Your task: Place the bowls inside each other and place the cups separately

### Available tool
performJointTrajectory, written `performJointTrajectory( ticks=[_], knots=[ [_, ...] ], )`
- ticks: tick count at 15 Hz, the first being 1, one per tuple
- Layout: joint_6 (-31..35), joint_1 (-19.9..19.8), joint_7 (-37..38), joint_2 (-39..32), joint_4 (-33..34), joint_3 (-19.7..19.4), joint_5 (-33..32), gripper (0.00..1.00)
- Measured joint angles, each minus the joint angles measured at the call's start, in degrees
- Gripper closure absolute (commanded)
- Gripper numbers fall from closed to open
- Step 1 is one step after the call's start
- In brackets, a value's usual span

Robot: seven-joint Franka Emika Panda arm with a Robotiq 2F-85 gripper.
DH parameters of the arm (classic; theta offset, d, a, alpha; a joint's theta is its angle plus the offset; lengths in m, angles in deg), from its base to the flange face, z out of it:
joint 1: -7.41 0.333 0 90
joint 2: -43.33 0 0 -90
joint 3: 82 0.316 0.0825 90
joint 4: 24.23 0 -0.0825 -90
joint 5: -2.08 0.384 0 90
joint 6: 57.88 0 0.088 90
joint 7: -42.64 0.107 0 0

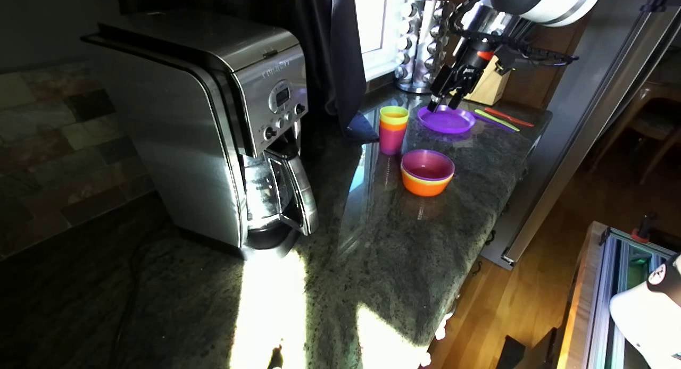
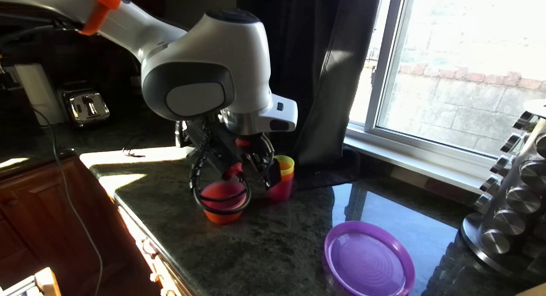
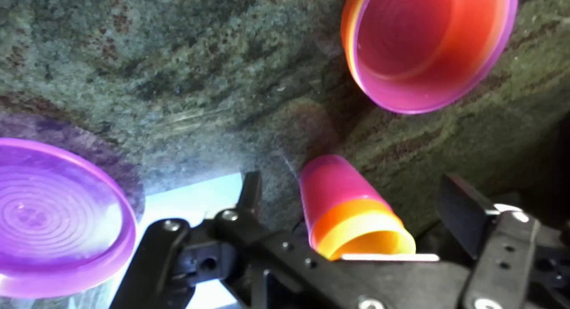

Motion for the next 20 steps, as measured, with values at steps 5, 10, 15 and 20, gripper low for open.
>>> performJointTrajectory(
  ticks=[5,10,15,20],
  knots=[
    [5.0,-0.3,8.2,0.3,2.4,0.1,-0.5,0.0],
    [5.5,-0.4,17.7,-3.2,5.1,1.4,-5.4,0.0],
    [3.8,-0.4,23.1,-7.5,8.4,2.2,-9.1,0.17],
    [-1.0,-0.3,23.9,-10.4,11.9,2.8,-9.3,0.5]
  ],
)
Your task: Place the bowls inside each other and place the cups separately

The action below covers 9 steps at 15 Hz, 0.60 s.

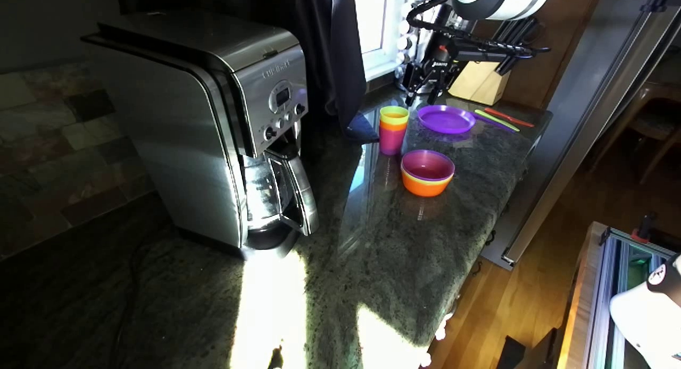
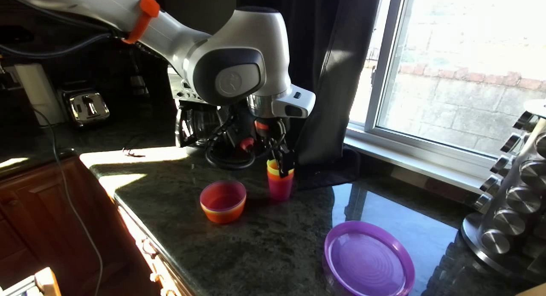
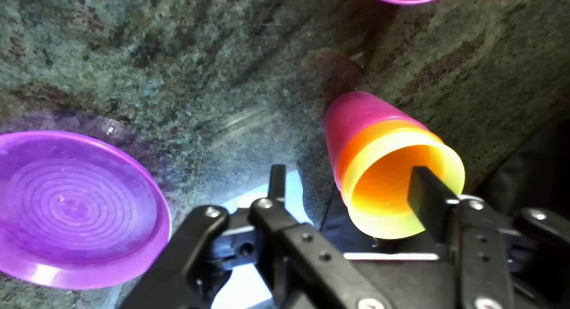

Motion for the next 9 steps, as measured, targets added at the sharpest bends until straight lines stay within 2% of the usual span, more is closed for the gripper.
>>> performJointTrajectory(
  ticks=[2,3,6,9],
  knots=[
    [-1.0,0.0,0.2,-1.0,1.2,0.0,0.0,0.55],
    [-1.4,0.0,0.2,-1.5,1.8,0.0,0.0,0.52],
    [-1.8,0.0,0.4,-2.9,3.1,0.0,0.0,0.51],
    [-1.8,0.0,0.5,-4.2,4.1,0.0,0.0,0.6]
  ],
)
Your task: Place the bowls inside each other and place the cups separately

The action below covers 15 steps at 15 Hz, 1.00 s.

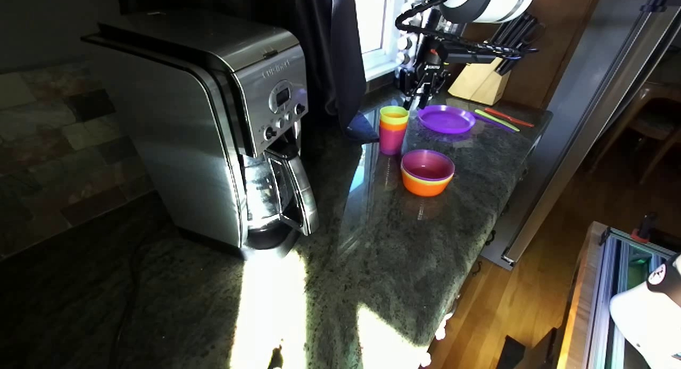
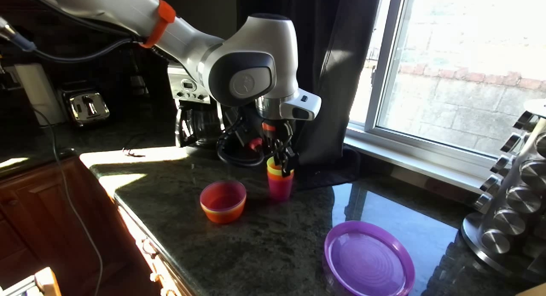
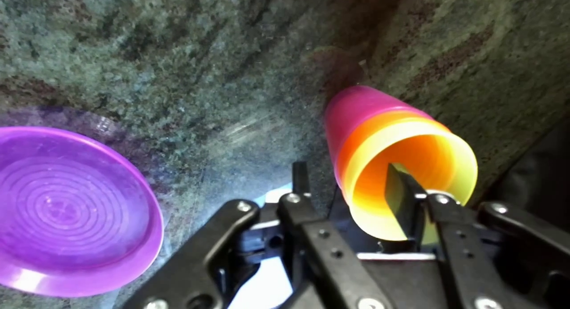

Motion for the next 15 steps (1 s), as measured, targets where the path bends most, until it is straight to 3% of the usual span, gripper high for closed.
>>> performJointTrajectory(
  ticks=[2,3,5,6,8,9,15],
  knots=[
    [0.0,0.0,0.0,-0.7,0.5,0.0,0.0,0.7],
    [0.0,0.0,0.0,-1.0,0.8,0.0,0.0,0.83],
    [0.0,0.1,0.1,-1.7,1.3,0.0,0.0,0.86],
    [0.0,0.1,0.1,-2.0,1.5,0.0,0.0,0.94],
    [0.0,0.1,0.1,-2.5,1.9,0.0,0.0,0.93],
    [0.0,0.2,0.1,-2.8,2.1,0.0,0.0,1.0],
    [0.0,0.2,0.2,-4.1,3.5,0.0,0.0,0.99]
  ],
)
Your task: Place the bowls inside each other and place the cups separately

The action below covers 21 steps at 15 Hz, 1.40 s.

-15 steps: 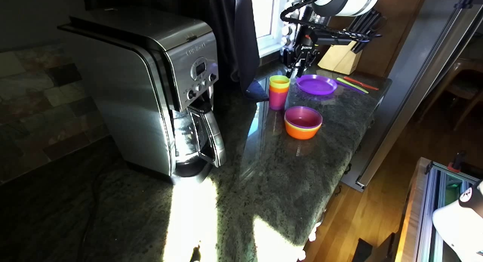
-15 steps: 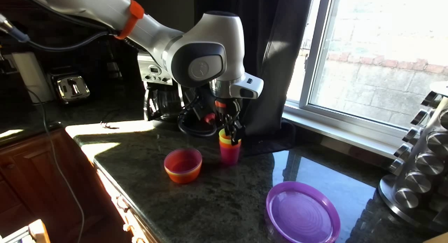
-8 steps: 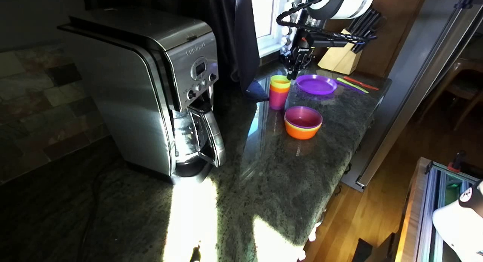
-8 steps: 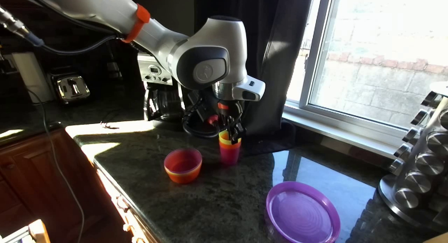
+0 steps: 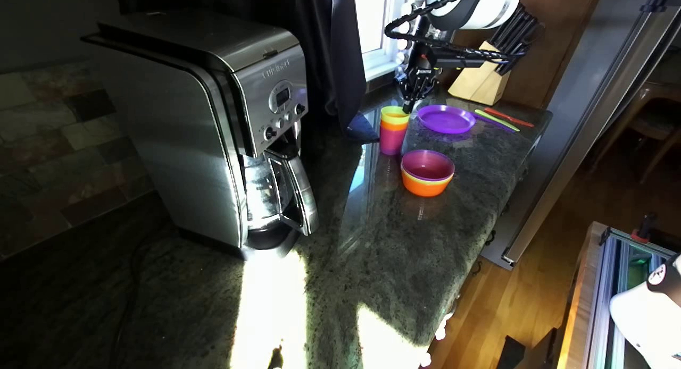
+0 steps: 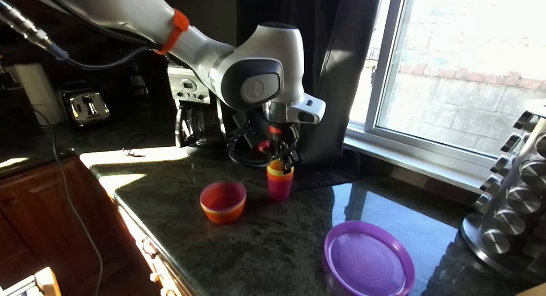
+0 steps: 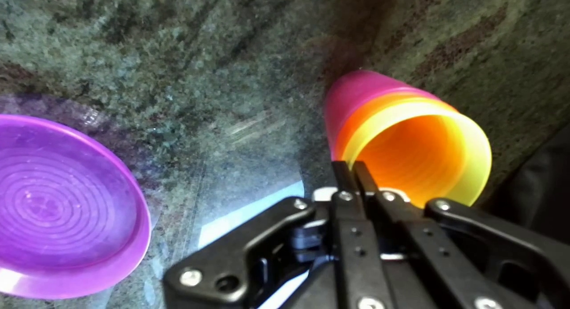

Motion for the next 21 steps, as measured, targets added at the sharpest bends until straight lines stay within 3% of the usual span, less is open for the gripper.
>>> performJointTrajectory(
  ticks=[21],
  knots=[
    [-1.8,-0.1,0.6,5.5,0.0,0.1,1.3,0.99]
  ],
)
